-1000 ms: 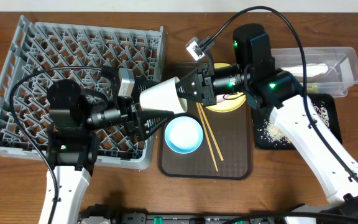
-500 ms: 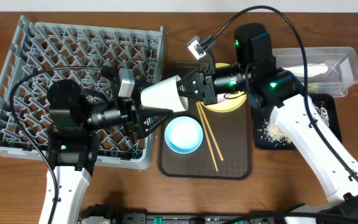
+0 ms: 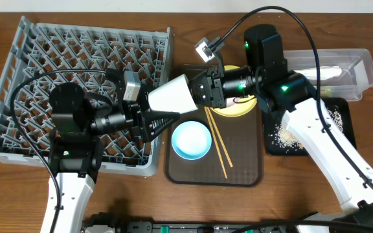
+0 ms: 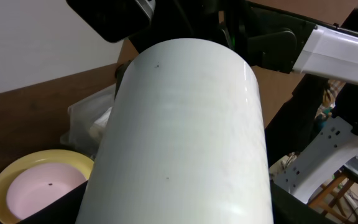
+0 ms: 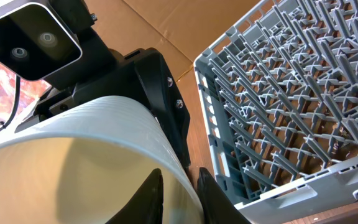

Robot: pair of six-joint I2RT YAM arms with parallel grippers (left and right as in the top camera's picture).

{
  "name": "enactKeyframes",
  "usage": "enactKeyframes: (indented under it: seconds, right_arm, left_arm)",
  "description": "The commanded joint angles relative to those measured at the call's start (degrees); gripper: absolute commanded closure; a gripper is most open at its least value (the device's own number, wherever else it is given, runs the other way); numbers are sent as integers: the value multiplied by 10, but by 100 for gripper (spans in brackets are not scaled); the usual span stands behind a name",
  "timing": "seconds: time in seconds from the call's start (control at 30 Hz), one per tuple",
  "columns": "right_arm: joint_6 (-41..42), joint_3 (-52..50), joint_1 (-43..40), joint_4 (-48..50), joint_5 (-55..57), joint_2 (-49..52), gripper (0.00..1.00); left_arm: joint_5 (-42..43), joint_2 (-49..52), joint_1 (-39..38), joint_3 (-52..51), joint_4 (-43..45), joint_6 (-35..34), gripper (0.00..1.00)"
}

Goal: Sort waste into correct bins and load items into the dishwasher
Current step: 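Hand the white cup from right gripper to left gripper over rack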

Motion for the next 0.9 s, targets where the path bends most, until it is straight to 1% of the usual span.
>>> enactKeyframes:
  seconds: [0.0, 0.03, 0.07, 0.1, 0.13, 0.27, 0.5, 0.77, 0.87]
  right_arm:
    - [-1, 0, -6, -1, -20, 2, 83]
    - [-1, 0, -6, -1, -20, 2, 85]
    - [-1, 0, -6, -1, -20, 2, 91]
    - [-1, 0, -6, -1, -20, 2, 95]
    - [-1, 0, -6, -1, -20, 2, 99]
    - [-1, 0, -6, -1, -20, 2, 99]
    - [-1, 0, -12, -7, -22, 2, 99]
    - [-1, 0, -16, -7, -63, 2, 99]
    - [-1, 0, -20, 2, -98, 2, 99]
  left_arm:
    - [-9, 0, -1, 9, 3, -1, 27]
    - [-9, 0, -1, 9, 3, -1, 27]
    - [-9, 0, -1, 9, 3, -1, 22]
    - [-9, 0, -1, 9, 3, -1, 20]
    - [-9, 0, -1, 9, 3, -1, 19]
    - [-9, 0, -1, 9, 8, -1, 20]
    - [-14, 0, 0, 9, 55, -1, 20]
    - [-26, 3, 6, 9, 54, 10, 20]
    - [-26, 3, 6, 9, 55, 10, 20]
